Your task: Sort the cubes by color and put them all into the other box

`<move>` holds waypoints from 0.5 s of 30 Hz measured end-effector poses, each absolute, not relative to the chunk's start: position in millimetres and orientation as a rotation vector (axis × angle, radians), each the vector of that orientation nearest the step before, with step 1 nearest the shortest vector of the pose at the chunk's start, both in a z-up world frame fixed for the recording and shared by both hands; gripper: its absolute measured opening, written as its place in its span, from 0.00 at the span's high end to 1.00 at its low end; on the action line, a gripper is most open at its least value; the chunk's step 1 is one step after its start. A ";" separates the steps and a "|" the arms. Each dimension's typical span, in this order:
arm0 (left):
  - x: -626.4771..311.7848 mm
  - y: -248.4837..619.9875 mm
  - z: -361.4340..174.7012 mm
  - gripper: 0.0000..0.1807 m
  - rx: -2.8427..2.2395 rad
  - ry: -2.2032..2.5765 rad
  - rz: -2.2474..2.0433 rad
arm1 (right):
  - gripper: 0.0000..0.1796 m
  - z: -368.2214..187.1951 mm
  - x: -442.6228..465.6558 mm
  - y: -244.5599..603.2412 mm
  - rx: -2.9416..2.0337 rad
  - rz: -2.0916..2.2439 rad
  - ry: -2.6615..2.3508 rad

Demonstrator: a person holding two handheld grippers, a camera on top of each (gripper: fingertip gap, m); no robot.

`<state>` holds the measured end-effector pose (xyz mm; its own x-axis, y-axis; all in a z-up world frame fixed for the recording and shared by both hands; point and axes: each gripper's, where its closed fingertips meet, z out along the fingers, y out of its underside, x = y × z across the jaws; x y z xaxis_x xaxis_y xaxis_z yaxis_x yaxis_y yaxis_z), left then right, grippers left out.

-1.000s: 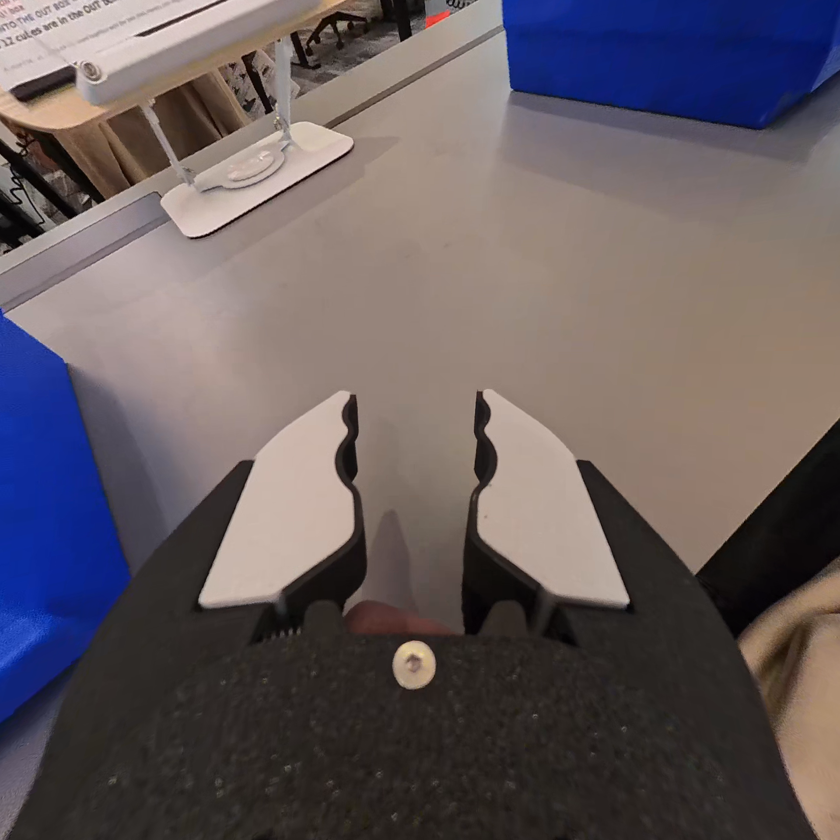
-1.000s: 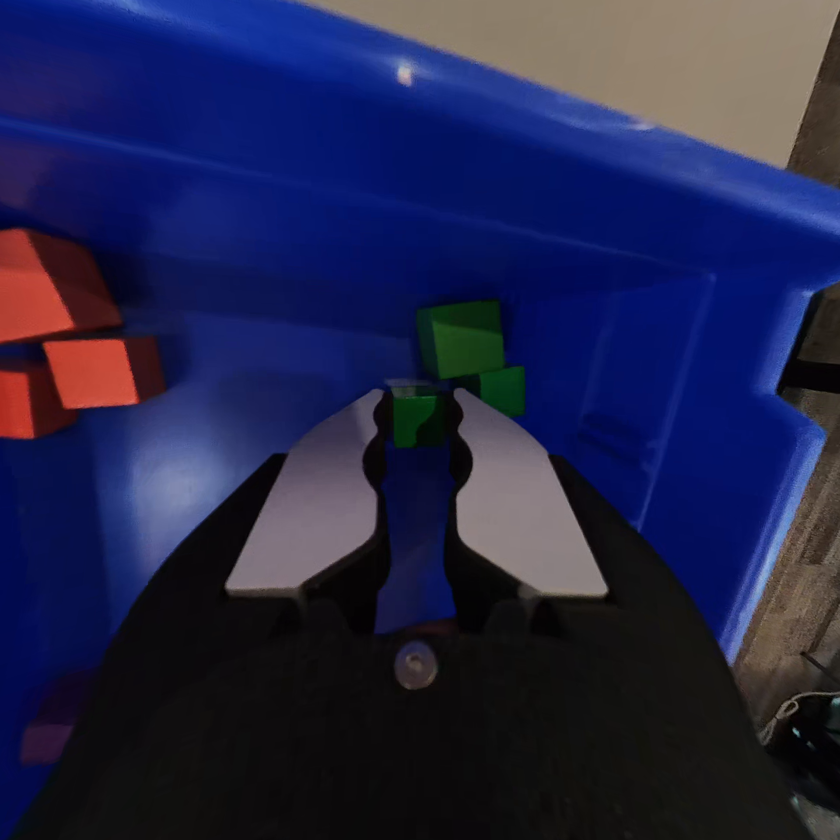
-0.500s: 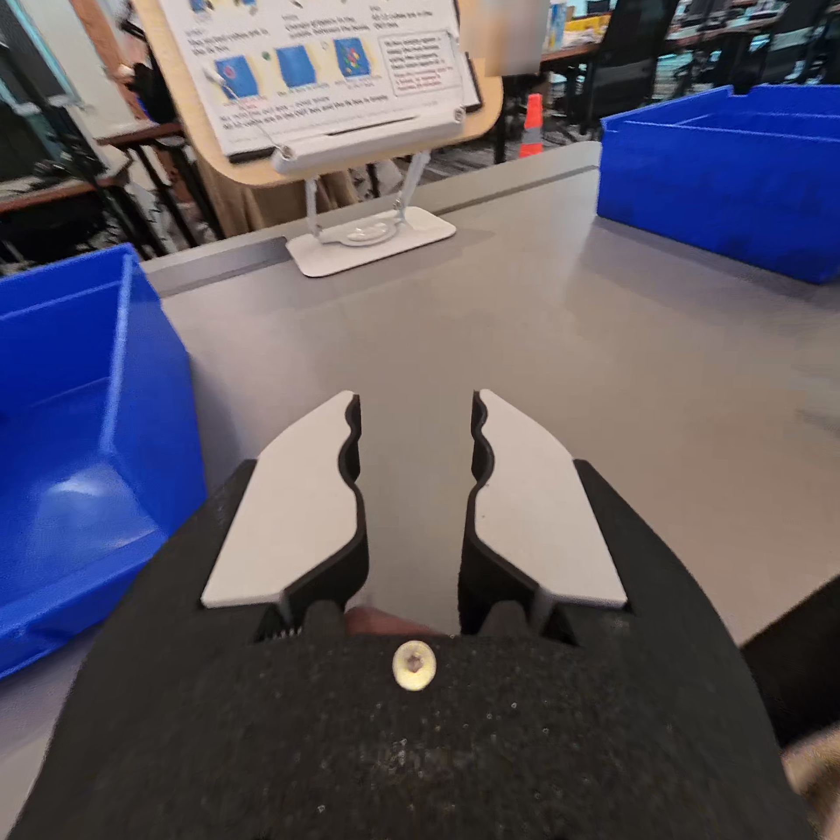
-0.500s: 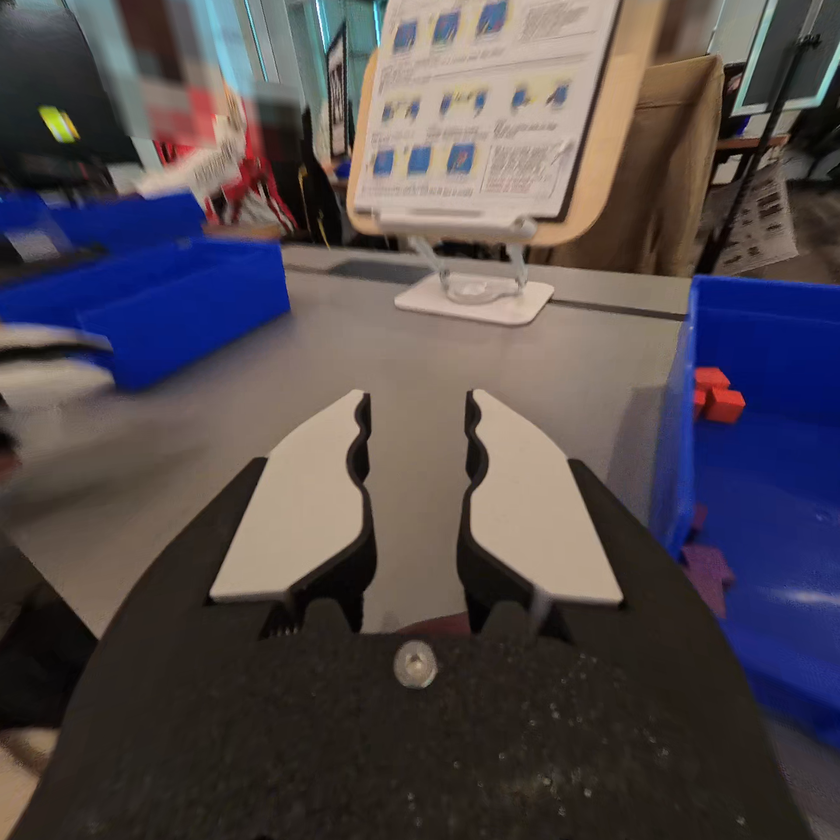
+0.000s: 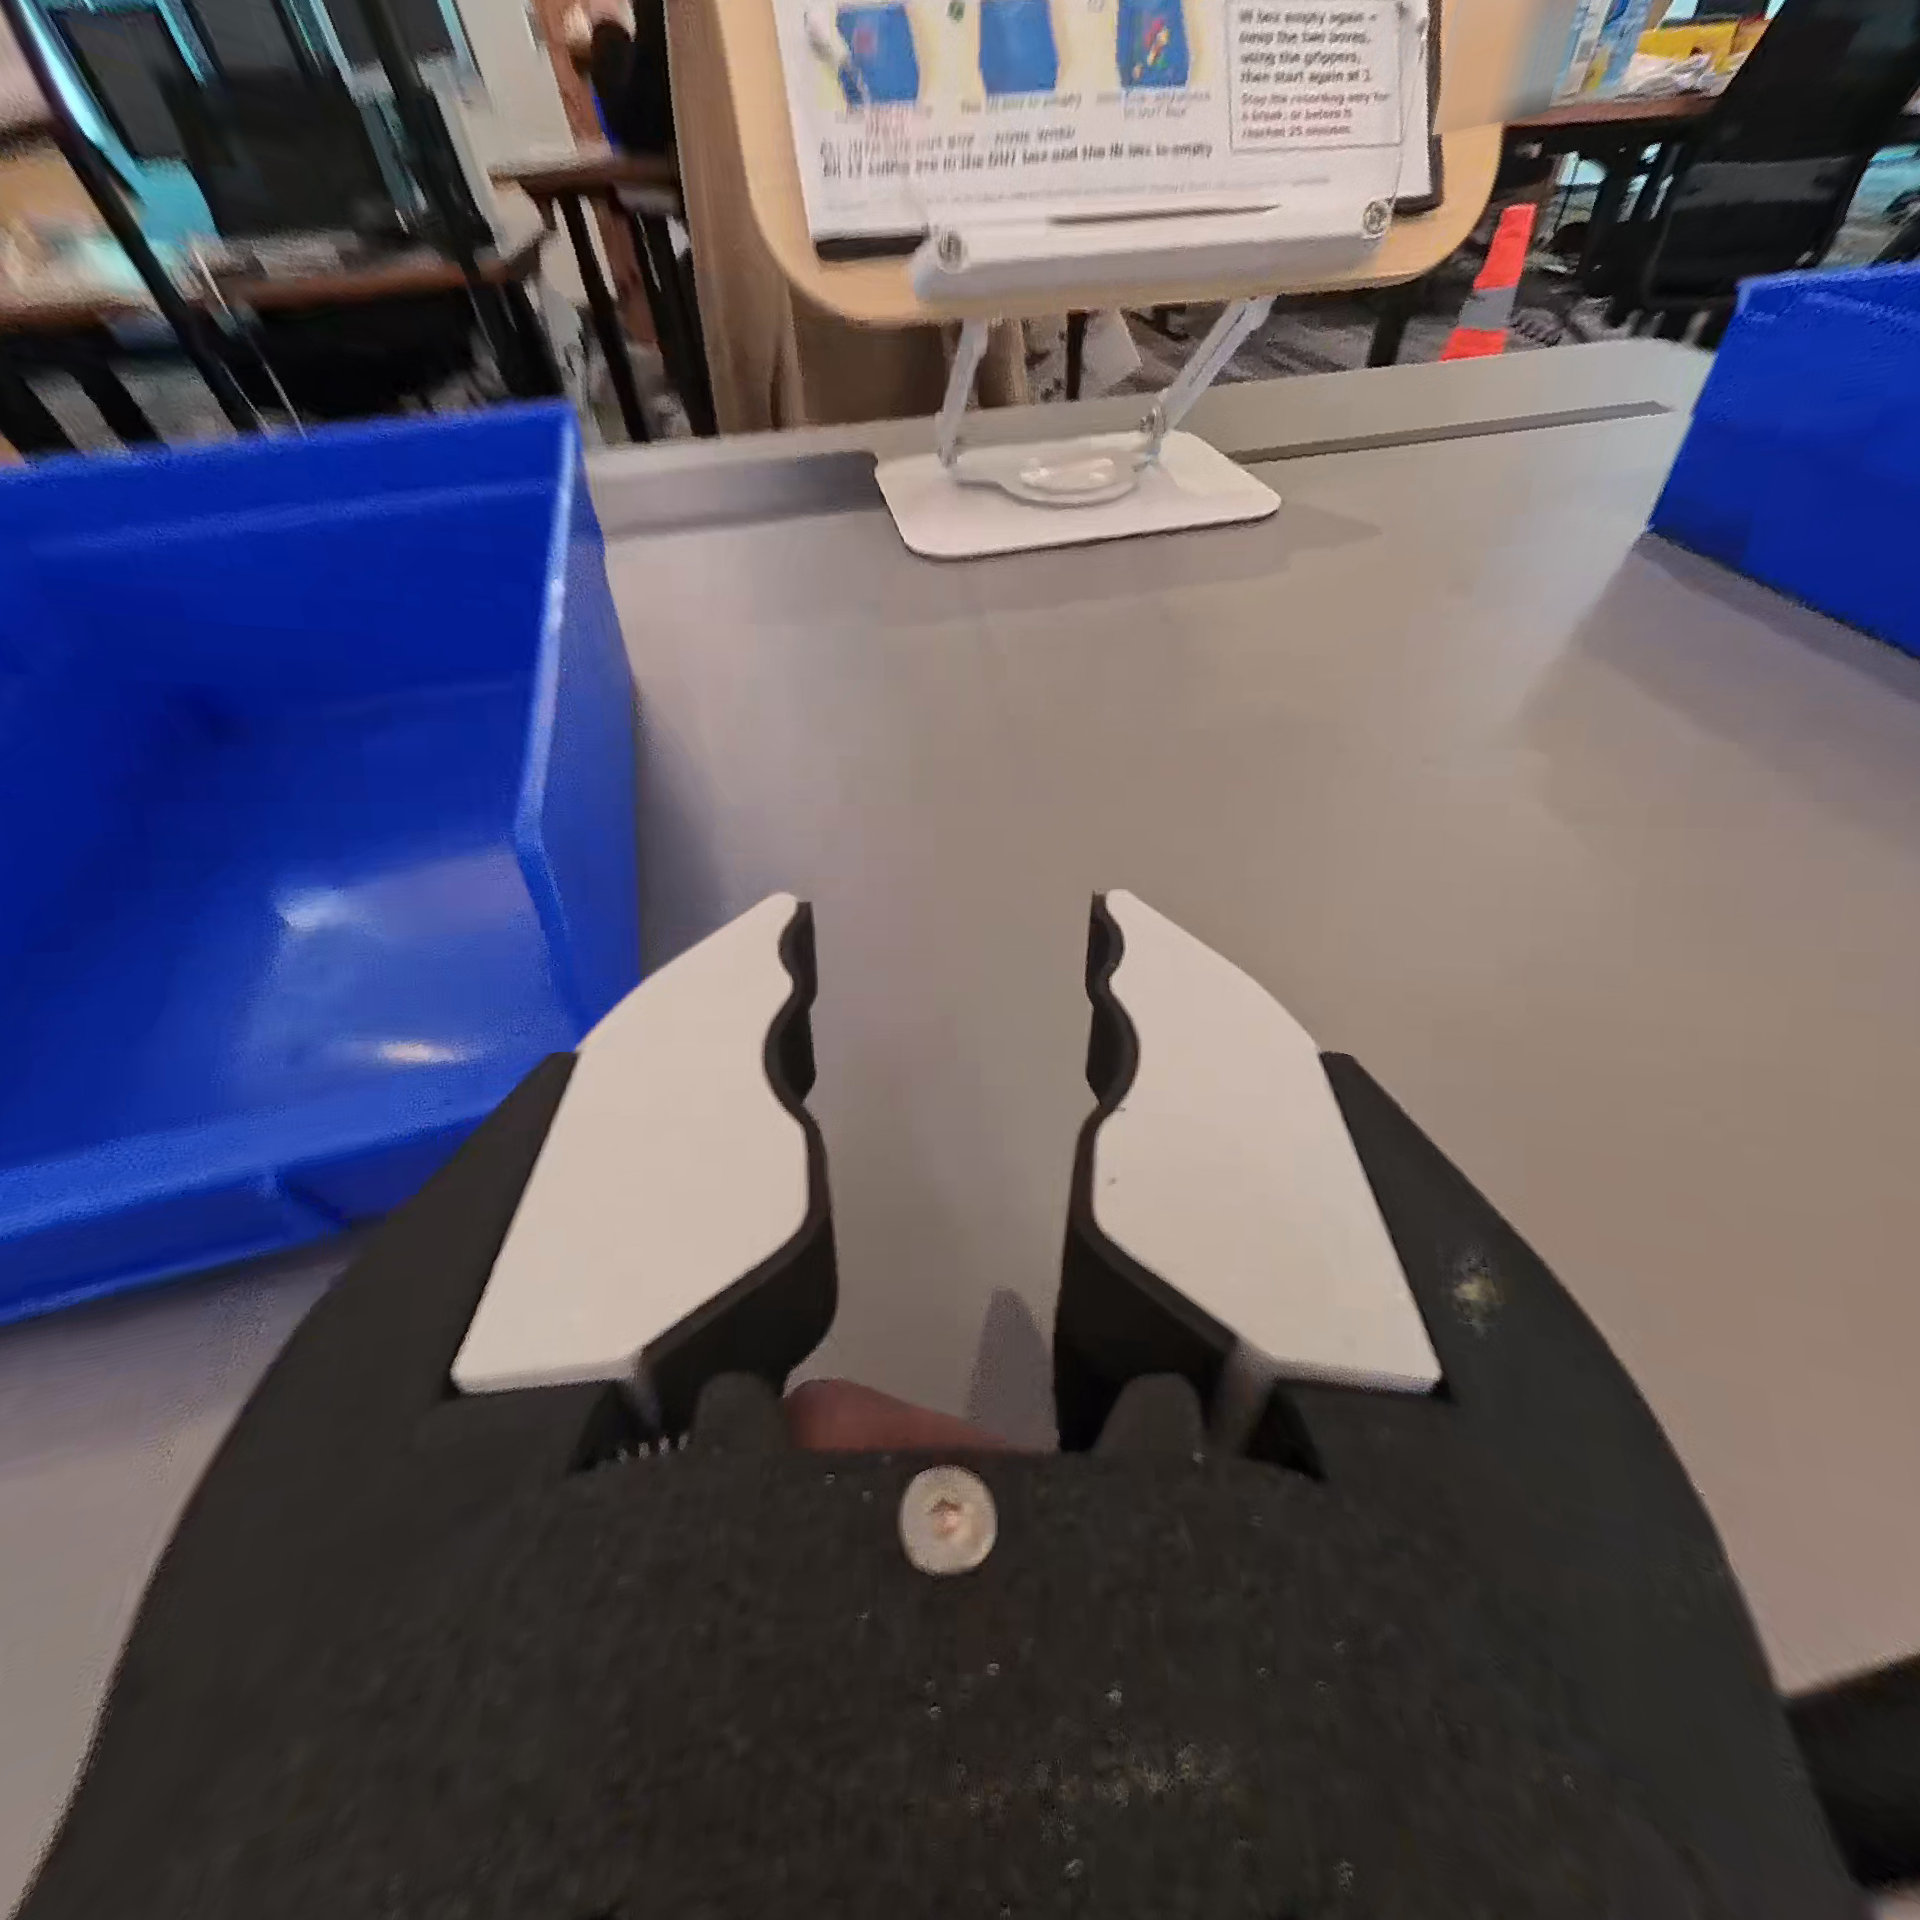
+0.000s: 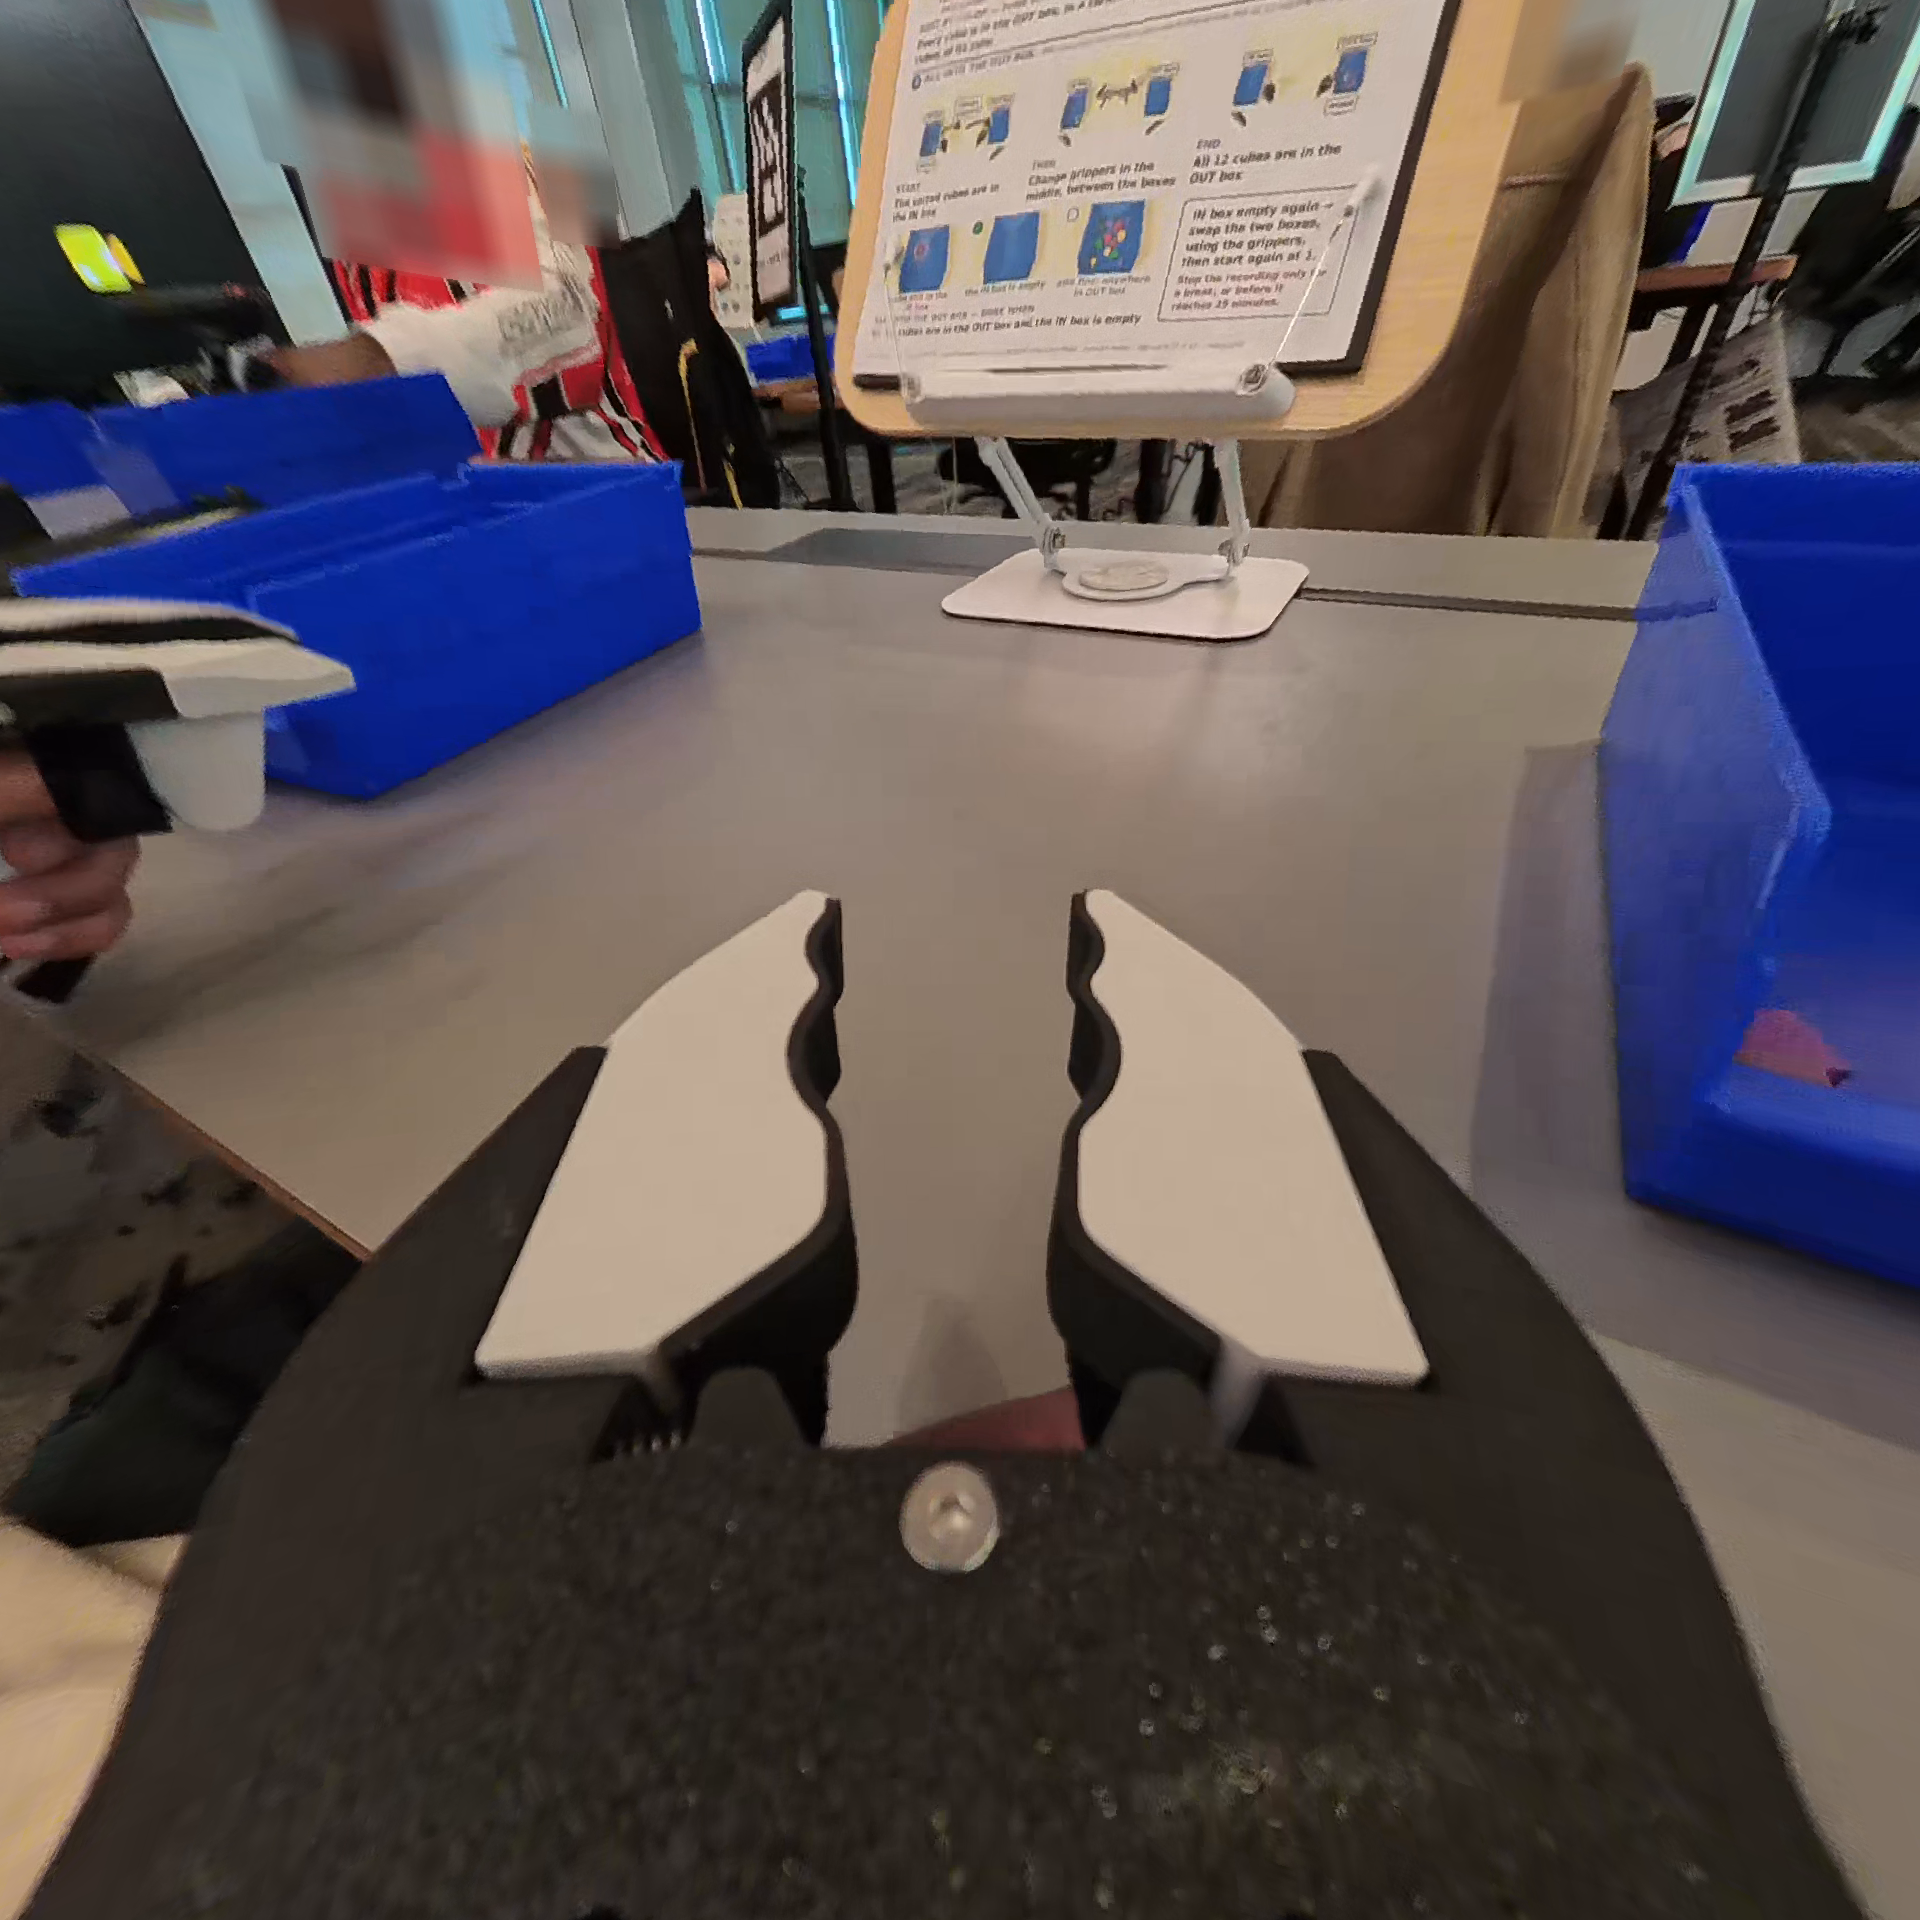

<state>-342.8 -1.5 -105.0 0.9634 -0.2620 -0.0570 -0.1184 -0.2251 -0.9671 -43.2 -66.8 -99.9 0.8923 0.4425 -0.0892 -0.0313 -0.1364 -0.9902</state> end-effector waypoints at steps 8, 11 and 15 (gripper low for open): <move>-363.4 -7.3 -90.5 0.74 -1.726 0.188 -0.243 | 0.78 -94.4 1.3 -63.7 -1.606 0.432 -0.211; -374.8 -8.5 -88.7 0.74 -1.708 0.210 -0.153 | 0.78 -96.6 5.8 -62.1 -1.615 0.460 -0.191; -377.1 -15.8 -99.4 0.75 -1.734 0.201 -0.145 | 0.77 -88.9 10.7 -62.5 -1.584 0.433 -0.170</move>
<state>-377.1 -15.8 -99.4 0.9764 -0.2154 -0.0163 -0.0526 -0.1642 -0.9850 10.7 -62.5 -88.9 0.9143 0.3680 -0.1691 -0.1546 -0.0687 -0.9856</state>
